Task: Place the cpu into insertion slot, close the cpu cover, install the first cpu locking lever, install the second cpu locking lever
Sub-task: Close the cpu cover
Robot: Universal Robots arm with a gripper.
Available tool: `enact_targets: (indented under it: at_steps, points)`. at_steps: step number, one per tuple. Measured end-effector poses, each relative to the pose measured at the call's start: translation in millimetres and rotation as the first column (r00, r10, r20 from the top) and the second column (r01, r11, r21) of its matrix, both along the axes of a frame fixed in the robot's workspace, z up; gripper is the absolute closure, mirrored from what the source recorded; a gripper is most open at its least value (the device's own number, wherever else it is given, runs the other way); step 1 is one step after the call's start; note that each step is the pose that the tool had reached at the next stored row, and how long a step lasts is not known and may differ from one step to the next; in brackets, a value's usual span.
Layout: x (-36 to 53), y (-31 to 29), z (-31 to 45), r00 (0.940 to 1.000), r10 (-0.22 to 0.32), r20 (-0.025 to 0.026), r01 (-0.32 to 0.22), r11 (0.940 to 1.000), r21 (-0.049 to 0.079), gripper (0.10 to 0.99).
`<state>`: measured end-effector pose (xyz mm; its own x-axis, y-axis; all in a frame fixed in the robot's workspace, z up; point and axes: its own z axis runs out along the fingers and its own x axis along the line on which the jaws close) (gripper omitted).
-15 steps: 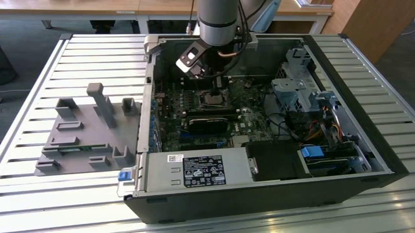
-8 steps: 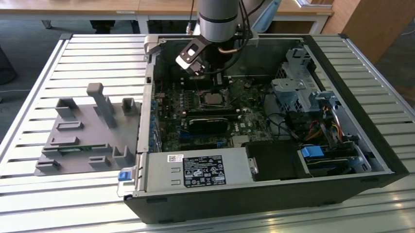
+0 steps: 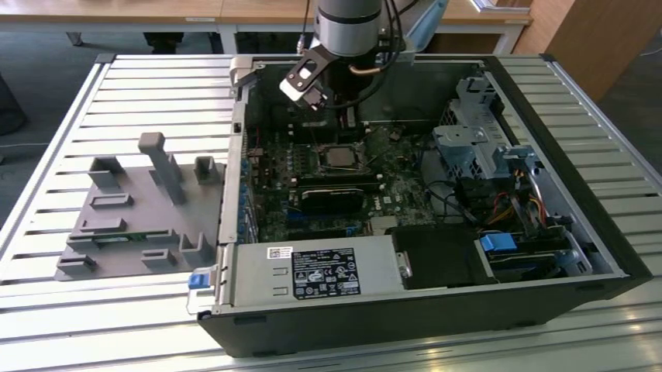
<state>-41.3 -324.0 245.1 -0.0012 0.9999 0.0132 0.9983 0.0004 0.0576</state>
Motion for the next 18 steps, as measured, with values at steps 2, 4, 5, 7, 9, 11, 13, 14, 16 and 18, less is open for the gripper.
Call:
enact_targets:
  at_steps: [2,4,5,7,9,11,13,14,16,18]
  points:
    - [0.0,0.0,5.0,1.0,0.0,0.0,0.0,1.0,0.0,0.98]
    - [0.0,0.0,12.0,1.0,0.0,0.0,0.0,1.0,0.0,0.98]
    - [0.0,0.0,15.8,1.0,0.0,0.0,0.0,1.0,0.0,0.98]
    - [0.0,0.0,22.7,1.0,0.0,-0.0001,0.0,1.0,0.0,0.98]
    - [0.0,0.0,28.4,1.0,0.0,0.0,0.0,1.0,0.0,0.98]
    - [0.1,-0.3,29.7,1.0,0.0,0.0001,0.0,1.0,0.003,0.98]
    - [0.0,-0.9,29.8,1.0,0.0,0.0,0.0,1.0,0.003,0.98]
    - [0.0,-1.8,29.8,1.0,0.0,-0.0001,0.0,1.0,0.003,0.98]
    - [0.0,-4.9,29.8,1.0,0.0,-0.0001,0.0,1.0,0.003,0.98]
    - [0.8,-7.0,29.7,1.0,0.0,-0.0012,0.0,1.0,0.004,0.98]
